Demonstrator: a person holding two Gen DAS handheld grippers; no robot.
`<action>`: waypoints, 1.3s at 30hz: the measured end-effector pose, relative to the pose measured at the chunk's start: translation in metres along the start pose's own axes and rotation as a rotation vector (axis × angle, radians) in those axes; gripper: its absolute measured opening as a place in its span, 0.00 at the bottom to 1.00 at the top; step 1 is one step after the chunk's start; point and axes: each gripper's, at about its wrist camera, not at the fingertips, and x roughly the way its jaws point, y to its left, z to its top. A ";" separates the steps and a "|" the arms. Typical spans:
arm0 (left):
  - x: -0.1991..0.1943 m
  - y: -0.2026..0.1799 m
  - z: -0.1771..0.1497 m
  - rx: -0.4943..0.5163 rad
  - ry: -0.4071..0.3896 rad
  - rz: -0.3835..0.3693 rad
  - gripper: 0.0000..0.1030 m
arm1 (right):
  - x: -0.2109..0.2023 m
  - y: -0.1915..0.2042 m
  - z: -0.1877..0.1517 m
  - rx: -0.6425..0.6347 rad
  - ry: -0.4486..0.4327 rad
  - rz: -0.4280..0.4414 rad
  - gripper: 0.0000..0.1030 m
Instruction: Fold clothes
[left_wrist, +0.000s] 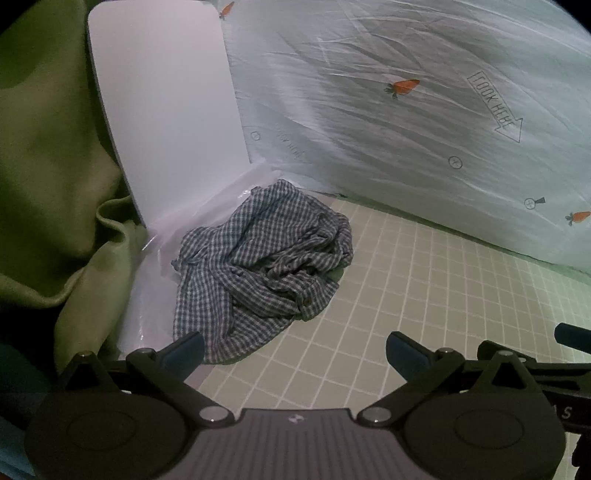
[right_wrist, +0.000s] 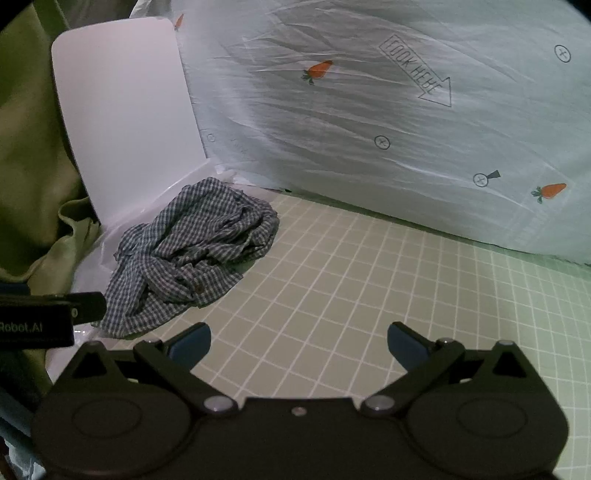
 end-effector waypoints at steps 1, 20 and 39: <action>0.000 0.001 0.000 0.001 0.000 0.000 1.00 | -0.001 0.002 0.000 0.001 -0.001 0.000 1.00; 0.005 -0.006 0.004 0.006 -0.003 -0.003 1.00 | 0.003 0.000 0.001 0.011 -0.001 -0.002 1.00; 0.008 -0.007 0.005 0.012 0.003 -0.007 1.00 | 0.004 -0.005 0.002 0.012 0.004 -0.006 1.00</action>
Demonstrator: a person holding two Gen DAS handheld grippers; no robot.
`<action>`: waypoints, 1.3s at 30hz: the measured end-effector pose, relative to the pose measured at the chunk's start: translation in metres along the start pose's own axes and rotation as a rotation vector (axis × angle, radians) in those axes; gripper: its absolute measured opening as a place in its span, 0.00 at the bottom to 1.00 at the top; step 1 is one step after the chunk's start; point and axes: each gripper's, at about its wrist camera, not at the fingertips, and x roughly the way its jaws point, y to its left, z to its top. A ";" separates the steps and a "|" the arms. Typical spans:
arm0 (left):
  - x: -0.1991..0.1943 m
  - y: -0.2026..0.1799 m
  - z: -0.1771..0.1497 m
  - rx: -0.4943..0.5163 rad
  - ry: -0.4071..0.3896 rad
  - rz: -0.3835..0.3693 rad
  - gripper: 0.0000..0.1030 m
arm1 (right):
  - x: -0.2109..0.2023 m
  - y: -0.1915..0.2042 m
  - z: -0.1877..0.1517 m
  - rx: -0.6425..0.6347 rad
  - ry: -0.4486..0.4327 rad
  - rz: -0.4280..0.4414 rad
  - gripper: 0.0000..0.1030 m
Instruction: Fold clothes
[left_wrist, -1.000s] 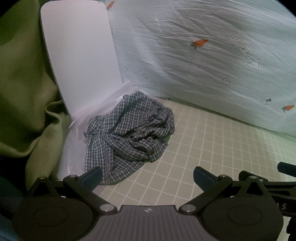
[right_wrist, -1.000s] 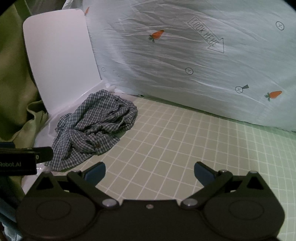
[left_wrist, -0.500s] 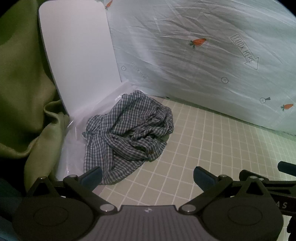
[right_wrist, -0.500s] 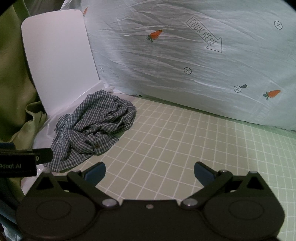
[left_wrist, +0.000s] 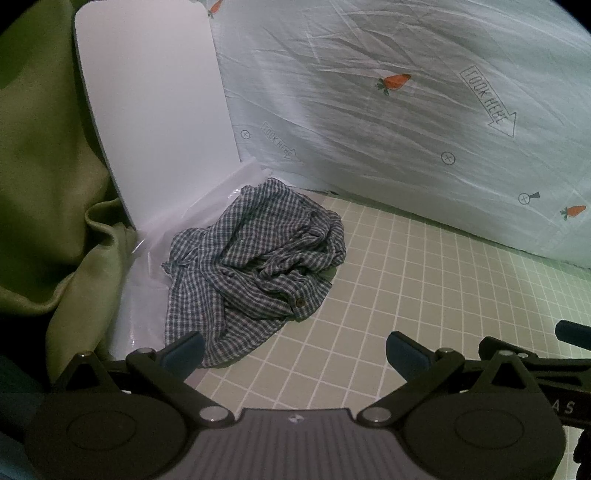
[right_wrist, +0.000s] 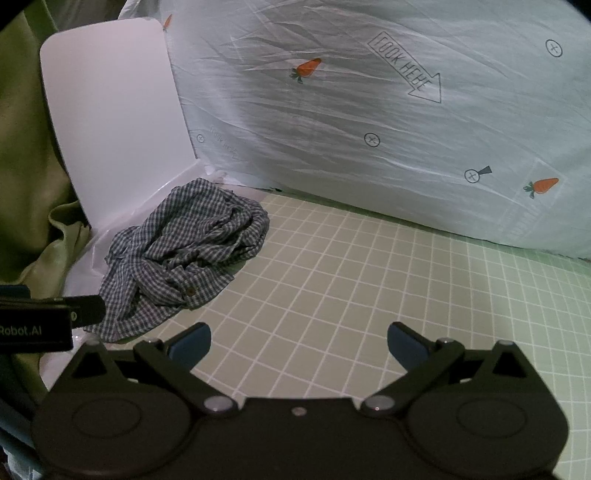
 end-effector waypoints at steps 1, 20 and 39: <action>0.000 0.000 0.000 0.000 0.000 0.000 1.00 | 0.000 0.001 0.000 0.000 0.000 -0.002 1.00; 0.009 0.002 0.002 -0.013 0.035 0.012 1.00 | 0.009 -0.004 -0.001 0.005 0.024 0.002 1.00; 0.112 0.063 0.026 -0.249 0.149 0.082 0.99 | 0.100 0.012 0.041 -0.028 0.075 0.054 0.94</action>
